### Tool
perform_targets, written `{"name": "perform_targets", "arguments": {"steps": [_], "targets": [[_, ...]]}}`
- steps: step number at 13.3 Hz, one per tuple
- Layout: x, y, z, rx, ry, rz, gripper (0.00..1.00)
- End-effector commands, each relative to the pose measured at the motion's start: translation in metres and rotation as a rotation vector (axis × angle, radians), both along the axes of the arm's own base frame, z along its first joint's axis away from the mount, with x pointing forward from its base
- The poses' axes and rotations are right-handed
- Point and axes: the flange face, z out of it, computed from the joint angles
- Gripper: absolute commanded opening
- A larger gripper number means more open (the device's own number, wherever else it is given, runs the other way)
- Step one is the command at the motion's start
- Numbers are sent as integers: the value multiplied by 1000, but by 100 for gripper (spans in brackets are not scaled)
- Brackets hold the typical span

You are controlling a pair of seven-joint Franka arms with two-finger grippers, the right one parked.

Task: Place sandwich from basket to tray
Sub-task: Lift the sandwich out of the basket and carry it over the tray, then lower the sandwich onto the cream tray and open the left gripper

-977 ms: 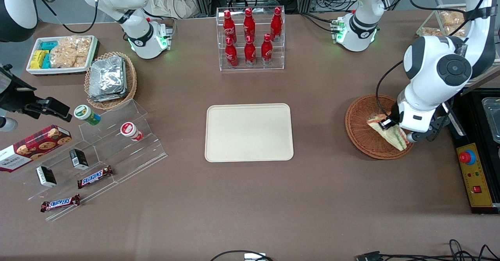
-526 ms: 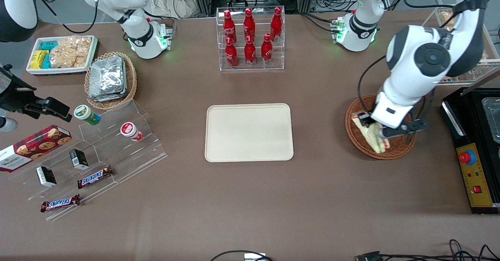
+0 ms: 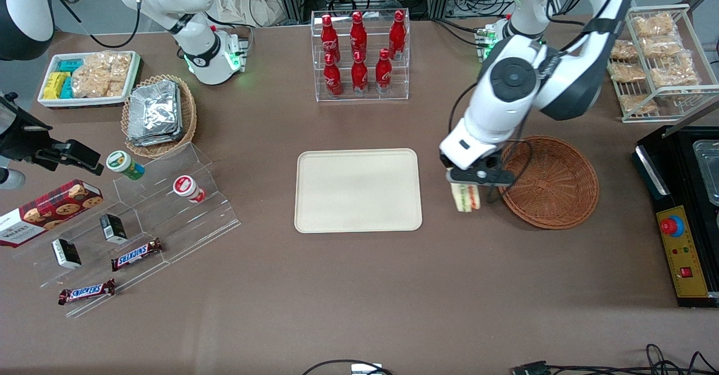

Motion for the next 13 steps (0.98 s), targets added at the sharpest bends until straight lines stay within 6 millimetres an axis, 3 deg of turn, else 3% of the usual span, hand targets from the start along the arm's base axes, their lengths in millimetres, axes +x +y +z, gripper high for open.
{"name": "perform_targets", "arguments": {"steps": [1, 3, 7, 10, 13], "targets": [[-6, -42, -18, -26, -4, -57, 0], [-16, -67, -40, -34, 6, -70, 0], [-35, -105, -110, 8, 19, -108, 0], [-43, -116, -148, 27, 33, -134, 0], [-51, -125, -174, 15, 57, -150, 0]]}}
